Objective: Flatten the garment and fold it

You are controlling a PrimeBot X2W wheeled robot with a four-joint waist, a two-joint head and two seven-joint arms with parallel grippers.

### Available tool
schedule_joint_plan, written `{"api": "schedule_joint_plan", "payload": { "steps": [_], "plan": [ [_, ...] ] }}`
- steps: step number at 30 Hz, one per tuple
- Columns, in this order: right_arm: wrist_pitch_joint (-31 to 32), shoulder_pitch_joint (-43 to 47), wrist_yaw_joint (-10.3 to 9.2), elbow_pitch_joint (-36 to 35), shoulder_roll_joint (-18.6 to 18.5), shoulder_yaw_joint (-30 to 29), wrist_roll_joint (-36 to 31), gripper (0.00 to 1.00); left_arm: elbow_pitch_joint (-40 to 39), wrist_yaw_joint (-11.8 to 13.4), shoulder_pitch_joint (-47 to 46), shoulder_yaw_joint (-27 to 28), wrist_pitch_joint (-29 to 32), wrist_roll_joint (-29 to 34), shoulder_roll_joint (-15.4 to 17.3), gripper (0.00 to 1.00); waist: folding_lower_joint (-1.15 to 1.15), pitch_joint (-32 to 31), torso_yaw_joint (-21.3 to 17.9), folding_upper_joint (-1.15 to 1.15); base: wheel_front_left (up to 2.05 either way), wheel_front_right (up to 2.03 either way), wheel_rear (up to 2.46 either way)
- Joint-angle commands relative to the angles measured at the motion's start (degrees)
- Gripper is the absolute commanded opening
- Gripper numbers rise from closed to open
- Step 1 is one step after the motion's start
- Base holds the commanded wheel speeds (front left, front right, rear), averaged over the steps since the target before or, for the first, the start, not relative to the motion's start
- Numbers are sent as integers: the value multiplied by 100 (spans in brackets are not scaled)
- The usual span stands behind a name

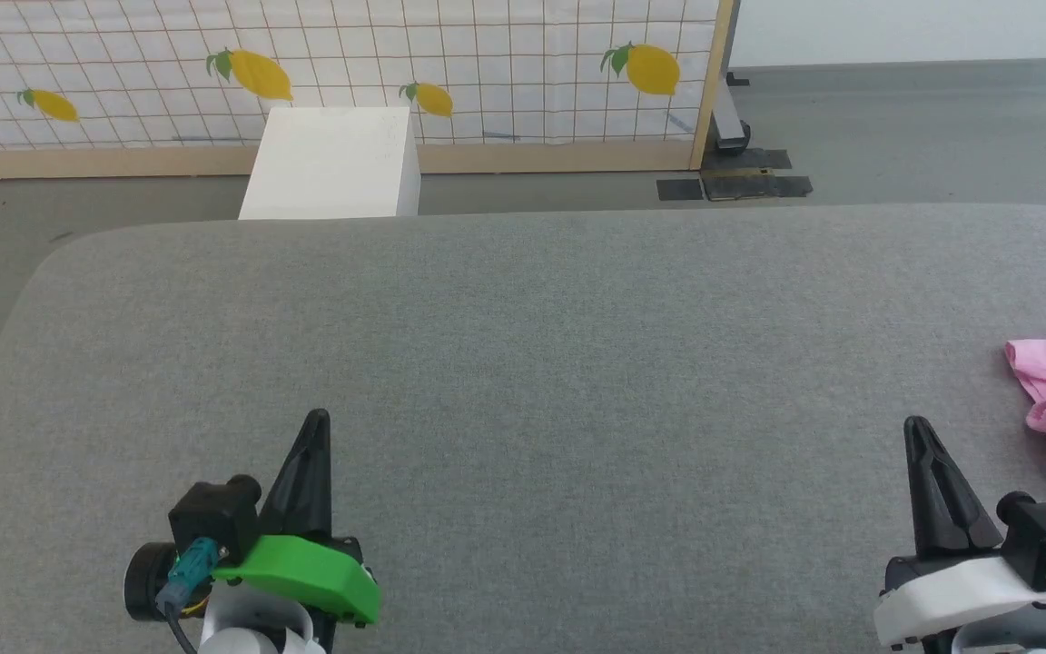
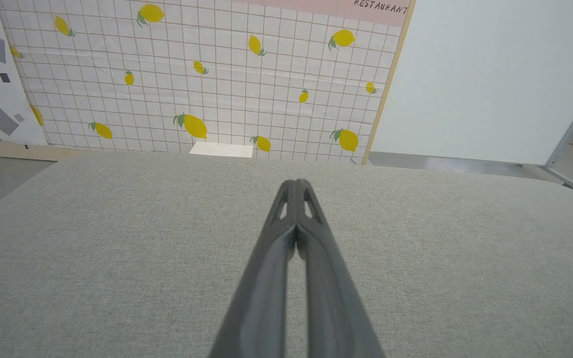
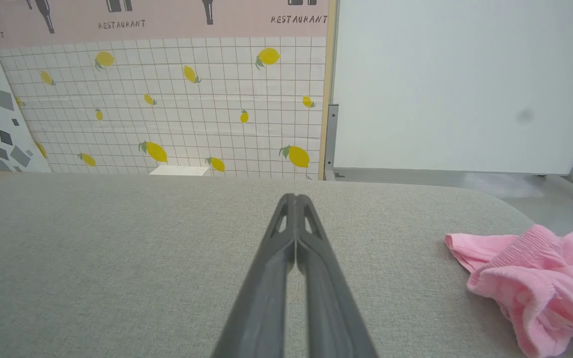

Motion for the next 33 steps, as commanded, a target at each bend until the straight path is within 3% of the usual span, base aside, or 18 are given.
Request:
{"api": "schedule_joint_plan", "payload": {
  "steps": [1, 33],
  "plan": [
    [28, -105, -3, -26, 7, 30, -58, 0, -41, 41, 42, 28, 45, 114, -5, 0, 0, -1, 2, 0, 0, 0, 0],
    [422, -241, -5, -56, 12, 270, -154, 0, -221, 230, 74, 159, 432, 549, -9, 0, 0, -20, 43, 0, 0, 0, 0]
  ]
}}
